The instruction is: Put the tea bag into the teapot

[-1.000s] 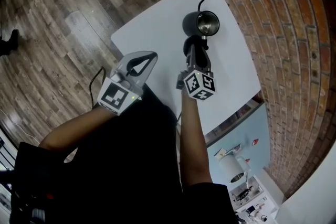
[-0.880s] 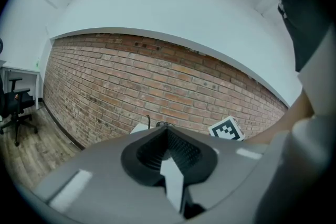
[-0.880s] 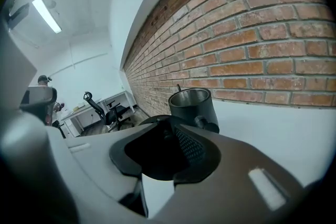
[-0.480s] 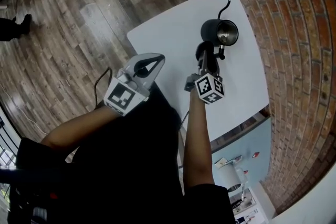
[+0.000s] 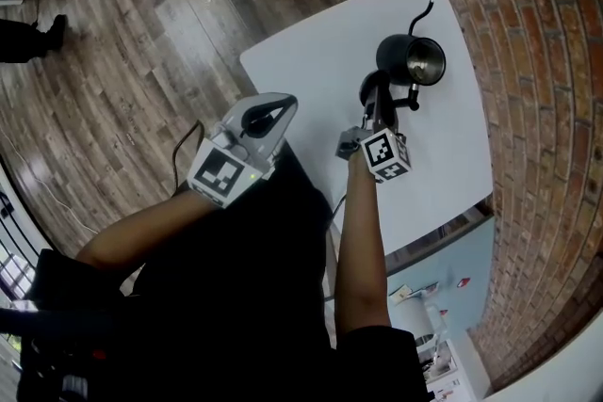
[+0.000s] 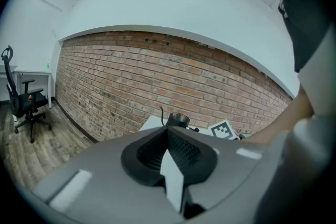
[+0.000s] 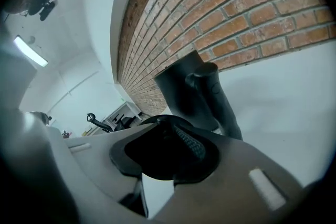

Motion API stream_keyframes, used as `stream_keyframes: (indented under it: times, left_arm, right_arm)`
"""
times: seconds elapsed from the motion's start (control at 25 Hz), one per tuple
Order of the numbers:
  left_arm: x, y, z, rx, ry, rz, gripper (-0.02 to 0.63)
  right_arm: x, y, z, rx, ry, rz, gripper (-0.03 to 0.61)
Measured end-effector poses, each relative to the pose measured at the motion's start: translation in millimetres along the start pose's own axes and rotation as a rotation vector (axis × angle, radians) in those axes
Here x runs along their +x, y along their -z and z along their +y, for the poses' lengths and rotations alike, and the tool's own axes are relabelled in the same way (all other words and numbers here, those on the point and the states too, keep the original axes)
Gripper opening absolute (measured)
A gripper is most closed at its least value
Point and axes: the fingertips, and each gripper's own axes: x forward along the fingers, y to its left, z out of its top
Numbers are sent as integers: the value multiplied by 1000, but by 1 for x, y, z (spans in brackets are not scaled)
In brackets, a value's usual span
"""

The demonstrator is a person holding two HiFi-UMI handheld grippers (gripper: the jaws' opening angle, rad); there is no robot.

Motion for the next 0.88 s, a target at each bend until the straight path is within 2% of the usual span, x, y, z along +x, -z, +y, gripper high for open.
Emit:
stream_keyframes:
  times: [0.6, 0.88]
  left_arm:
    - [-13, 9, 16, -15, -58, 17, 0]
    - [-11, 1, 19, -13, -69, -8, 0]
  right_arm:
    - [16, 23, 2, 69, -50, 34, 94]
    - [21, 33, -5, 161, -51, 36, 94]
